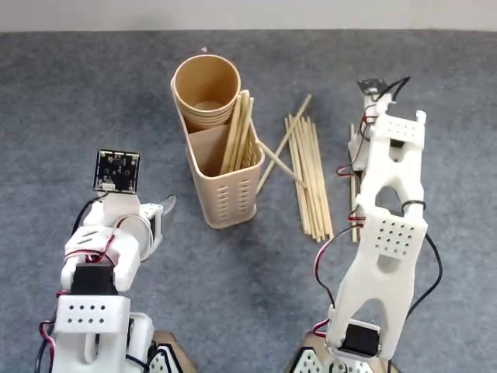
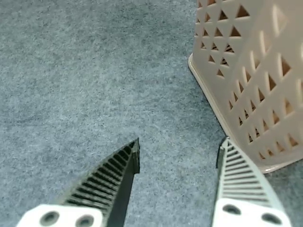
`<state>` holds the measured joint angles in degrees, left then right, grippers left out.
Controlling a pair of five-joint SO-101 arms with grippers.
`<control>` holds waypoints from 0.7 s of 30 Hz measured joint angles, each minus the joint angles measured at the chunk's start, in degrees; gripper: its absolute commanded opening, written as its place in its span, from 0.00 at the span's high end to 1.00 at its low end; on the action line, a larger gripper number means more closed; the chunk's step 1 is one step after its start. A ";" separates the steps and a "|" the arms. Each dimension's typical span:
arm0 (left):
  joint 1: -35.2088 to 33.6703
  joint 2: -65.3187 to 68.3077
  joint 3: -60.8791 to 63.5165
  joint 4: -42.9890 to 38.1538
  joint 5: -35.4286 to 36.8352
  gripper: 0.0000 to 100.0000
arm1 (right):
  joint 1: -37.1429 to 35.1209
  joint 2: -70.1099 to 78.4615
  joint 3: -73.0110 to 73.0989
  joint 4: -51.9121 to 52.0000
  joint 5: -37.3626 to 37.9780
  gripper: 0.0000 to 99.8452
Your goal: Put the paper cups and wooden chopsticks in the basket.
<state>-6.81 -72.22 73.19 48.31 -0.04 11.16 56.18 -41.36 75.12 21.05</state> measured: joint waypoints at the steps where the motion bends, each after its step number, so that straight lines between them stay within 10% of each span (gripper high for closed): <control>1: 0.00 0.00 0.00 0.00 0.00 0.74 | 0.09 0.00 -0.26 0.00 0.00 0.98; 21: 0.00 0.00 0.00 0.00 0.00 0.74 | -10.37 -11.43 -30.59 11.78 -13.89 0.99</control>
<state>-6.81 -72.22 73.19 48.31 -0.04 0.79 44.75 -71.96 86.90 7.16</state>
